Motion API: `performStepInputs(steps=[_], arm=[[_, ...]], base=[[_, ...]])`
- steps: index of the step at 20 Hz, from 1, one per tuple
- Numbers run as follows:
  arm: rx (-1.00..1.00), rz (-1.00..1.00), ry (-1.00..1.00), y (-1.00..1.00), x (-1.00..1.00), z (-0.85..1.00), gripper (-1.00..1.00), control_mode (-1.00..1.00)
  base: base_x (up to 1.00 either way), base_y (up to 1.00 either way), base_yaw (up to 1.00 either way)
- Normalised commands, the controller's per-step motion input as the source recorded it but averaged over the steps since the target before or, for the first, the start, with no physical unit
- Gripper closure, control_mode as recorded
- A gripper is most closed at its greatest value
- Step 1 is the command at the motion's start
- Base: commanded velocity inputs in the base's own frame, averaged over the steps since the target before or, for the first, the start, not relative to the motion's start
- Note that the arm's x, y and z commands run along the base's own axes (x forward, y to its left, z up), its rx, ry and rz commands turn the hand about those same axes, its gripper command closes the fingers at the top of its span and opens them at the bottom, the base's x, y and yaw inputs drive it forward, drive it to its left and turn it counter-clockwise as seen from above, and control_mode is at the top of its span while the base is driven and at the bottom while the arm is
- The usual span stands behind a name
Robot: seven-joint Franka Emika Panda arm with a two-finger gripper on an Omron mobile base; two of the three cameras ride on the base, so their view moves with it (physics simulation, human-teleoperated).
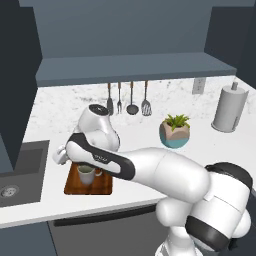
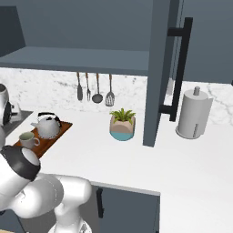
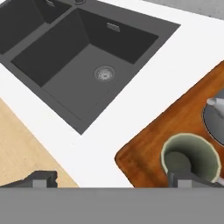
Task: Pick the kettle from the counter and place it on the tray. Then pick the mug from the cabinet and place it on the tray. Then close the cabinet doors.
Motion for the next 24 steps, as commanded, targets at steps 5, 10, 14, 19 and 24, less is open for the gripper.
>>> performStepInputs(steps=[5, 10, 14, 19, 24], arm=[[0.0, -0.02, -0.14, 0.3, -0.2, 0.0, -1.0, -1.0], [-0.01, -0.01, -0.05, 0.17, -0.06, 0.0, 1.0, -1.0], [0.0, 0.0, 0.0, 0.0, 0.0, 0.0, 1.0, -1.0], [0.0, 0.0, 0.0, 0.0, 0.0, 0.0, 1.0, -1.0], [-0.01, -0.01, -0.11, 0.09, -0.01, -0.02, 1.0, -1.0]], base=[[0.0, 0.0, 0.0], [0.0, 0.0, 0.0], [0.0, 0.0, 0.0], [0.0, 0.0, 0.0], [0.0, 0.0, 0.0]])
